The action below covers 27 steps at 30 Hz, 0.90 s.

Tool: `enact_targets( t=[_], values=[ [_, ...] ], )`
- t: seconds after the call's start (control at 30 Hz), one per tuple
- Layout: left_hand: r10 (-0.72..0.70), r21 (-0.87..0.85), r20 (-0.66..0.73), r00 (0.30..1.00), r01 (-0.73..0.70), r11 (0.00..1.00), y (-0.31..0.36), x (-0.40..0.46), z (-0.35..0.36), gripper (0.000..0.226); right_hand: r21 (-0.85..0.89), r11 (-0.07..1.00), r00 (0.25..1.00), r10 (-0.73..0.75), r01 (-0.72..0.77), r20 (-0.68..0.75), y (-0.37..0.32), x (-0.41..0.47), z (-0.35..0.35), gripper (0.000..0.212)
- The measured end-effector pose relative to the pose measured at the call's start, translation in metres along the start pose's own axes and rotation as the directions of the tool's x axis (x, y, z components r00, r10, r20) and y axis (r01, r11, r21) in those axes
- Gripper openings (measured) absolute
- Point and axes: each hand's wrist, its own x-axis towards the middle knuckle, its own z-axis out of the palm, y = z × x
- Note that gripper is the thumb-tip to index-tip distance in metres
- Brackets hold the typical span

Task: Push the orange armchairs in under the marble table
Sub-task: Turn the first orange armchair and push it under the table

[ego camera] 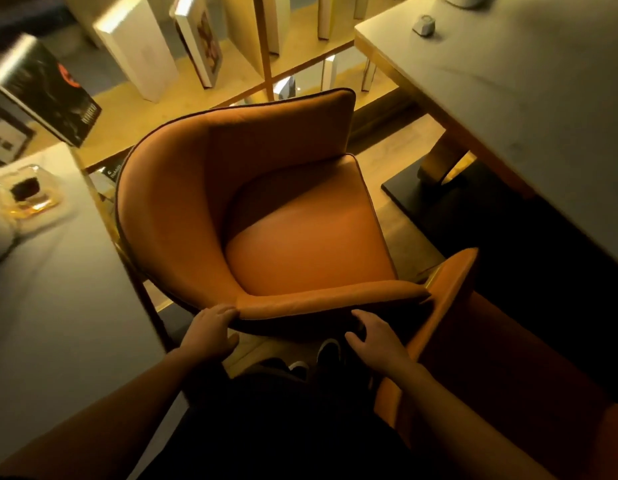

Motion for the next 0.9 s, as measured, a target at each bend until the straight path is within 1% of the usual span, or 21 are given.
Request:
enact_targets(
  t=[0.07,0.13,0.2,0.3,0.37,0.43,0.57,0.6,0.67,0.77,0.83,0.9],
  values=[
    [-0.025,0.037,0.015,1.0,0.024,0.999,0.0,-0.005,0.003,0.063,-0.01,1.0,1.0,-0.011,0.011,0.019,-0.001,0.014,0.0,0.06],
    [-0.055,-0.006,0.018,0.998,0.055,0.998,0.003,-0.009,0.004,0.064,0.034,0.998,0.998,0.057,-0.058,0.021,-0.005,0.025,-0.001,0.058],
    [-0.132,-0.1,-0.051,0.99,0.126,0.987,0.006,-0.015,0.005,0.061,0.156,0.974,0.987,0.158,-0.163,0.044,-0.012,0.031,0.002,0.054],
    [-0.285,-0.288,-0.206,0.936,0.22,0.932,0.011,-0.012,-0.001,0.051,0.34,0.894,0.956,0.288,-0.291,0.061,-0.024,0.045,0.009,0.052],
    [-0.367,-0.413,-0.249,0.896,0.244,0.877,0.009,-0.009,-0.009,0.046,0.423,0.83,0.927,0.367,-0.363,0.074,-0.03,0.053,0.015,0.052],
    [-0.433,-0.487,-0.253,0.865,0.273,0.83,0.003,-0.005,-0.017,0.045,0.476,0.775,0.899,0.429,-0.415,0.086,-0.036,0.063,0.019,0.052],
    [-0.541,-0.596,-0.294,0.788,0.291,0.748,-0.017,-0.002,-0.028,0.037,0.59,0.633,0.811,0.581,-0.501,0.065,-0.047,0.077,0.027,0.046],
    [-0.577,-0.631,-0.297,0.761,0.297,0.717,-0.022,0.0,-0.03,0.033,0.629,0.577,0.777,0.625,-0.52,0.069,-0.049,0.08,0.028,0.044],
    [-0.638,-0.702,-0.277,0.719,0.302,0.645,-0.028,0.003,-0.033,0.025,0.723,0.426,0.697,0.71,-0.544,0.106,-0.052,0.085,0.03,0.046],
    [-0.724,-0.79,-0.208,0.658,0.323,0.521,-0.031,0.008,-0.035,0.018,0.805,0.223,0.587,0.789,-0.549,0.183,-0.056,0.091,0.03,0.042],
    [-0.779,-0.818,-0.167,0.605,0.356,0.452,-0.037,0.011,-0.035,0.019,0.802,0.153,0.543,0.806,-0.577,0.237,-0.061,0.093,0.034,0.036],
    [-0.808,-0.818,-0.129,0.575,0.398,0.415,-0.046,0.012,-0.034,0.026,0.782,0.137,0.522,0.812,-0.608,0.263,-0.066,0.092,0.039,0.04]
  ],
)
